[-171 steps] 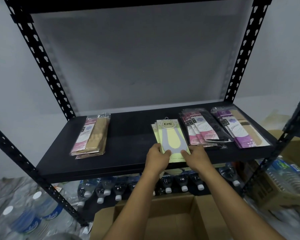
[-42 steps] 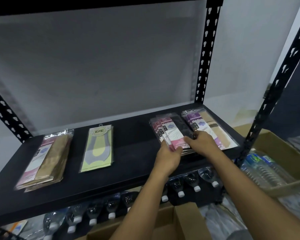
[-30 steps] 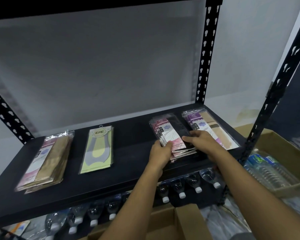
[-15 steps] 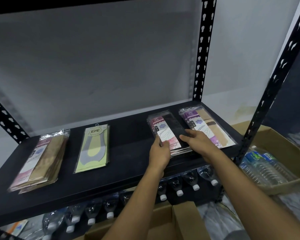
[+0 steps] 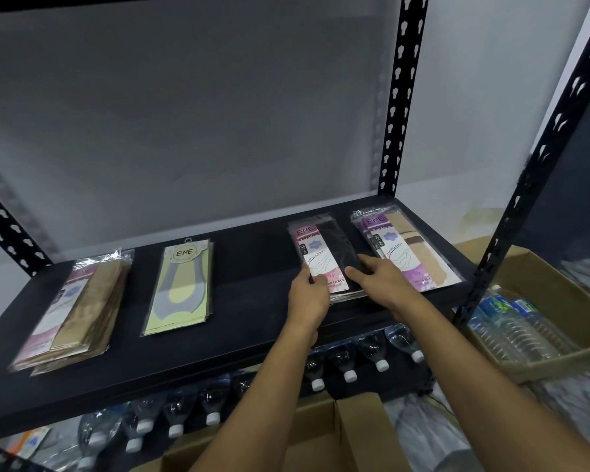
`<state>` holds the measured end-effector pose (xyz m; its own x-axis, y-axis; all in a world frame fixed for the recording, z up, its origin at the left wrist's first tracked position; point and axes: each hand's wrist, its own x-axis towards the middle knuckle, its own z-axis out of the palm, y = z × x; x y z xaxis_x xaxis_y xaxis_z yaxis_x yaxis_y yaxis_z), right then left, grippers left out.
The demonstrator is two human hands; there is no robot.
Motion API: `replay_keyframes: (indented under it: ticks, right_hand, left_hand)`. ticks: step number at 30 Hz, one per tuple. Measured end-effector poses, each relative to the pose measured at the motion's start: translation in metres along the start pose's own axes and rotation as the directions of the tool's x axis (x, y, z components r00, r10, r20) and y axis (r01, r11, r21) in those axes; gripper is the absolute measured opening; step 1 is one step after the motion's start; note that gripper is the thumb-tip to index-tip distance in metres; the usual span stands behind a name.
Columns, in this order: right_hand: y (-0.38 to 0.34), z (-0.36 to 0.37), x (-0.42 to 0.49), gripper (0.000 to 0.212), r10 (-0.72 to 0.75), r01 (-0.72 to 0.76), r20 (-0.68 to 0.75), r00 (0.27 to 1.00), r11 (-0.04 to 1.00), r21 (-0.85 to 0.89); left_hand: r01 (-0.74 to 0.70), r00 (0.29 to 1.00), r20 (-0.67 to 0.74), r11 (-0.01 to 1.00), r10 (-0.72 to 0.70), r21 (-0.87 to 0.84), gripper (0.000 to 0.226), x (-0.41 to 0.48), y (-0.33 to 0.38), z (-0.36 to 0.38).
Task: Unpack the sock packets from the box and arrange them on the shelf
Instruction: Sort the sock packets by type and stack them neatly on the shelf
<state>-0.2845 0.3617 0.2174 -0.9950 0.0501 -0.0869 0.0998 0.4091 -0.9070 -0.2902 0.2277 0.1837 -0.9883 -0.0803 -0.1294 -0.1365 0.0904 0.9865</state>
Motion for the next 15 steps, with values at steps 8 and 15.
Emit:
replay_keyframes:
  ticks: [8, 15]
  right_hand:
    - [-0.017, 0.036, 0.004, 0.039, -0.028, 0.029, 0.059, 0.998, 1.0, -0.005]
    - [-0.032, 0.082, 0.007, 0.034, -0.048, 0.046, 0.106, 0.993, 0.999, 0.021]
  left_hand:
    - [0.006, 0.996, -0.084, 1.0, -0.008, -0.027, 0.041, 0.003, -0.001, -0.04]
    - [0.006, 0.979, -0.204, 1.0, -0.002, 0.016, 0.041, 0.001, -0.004, -0.083]
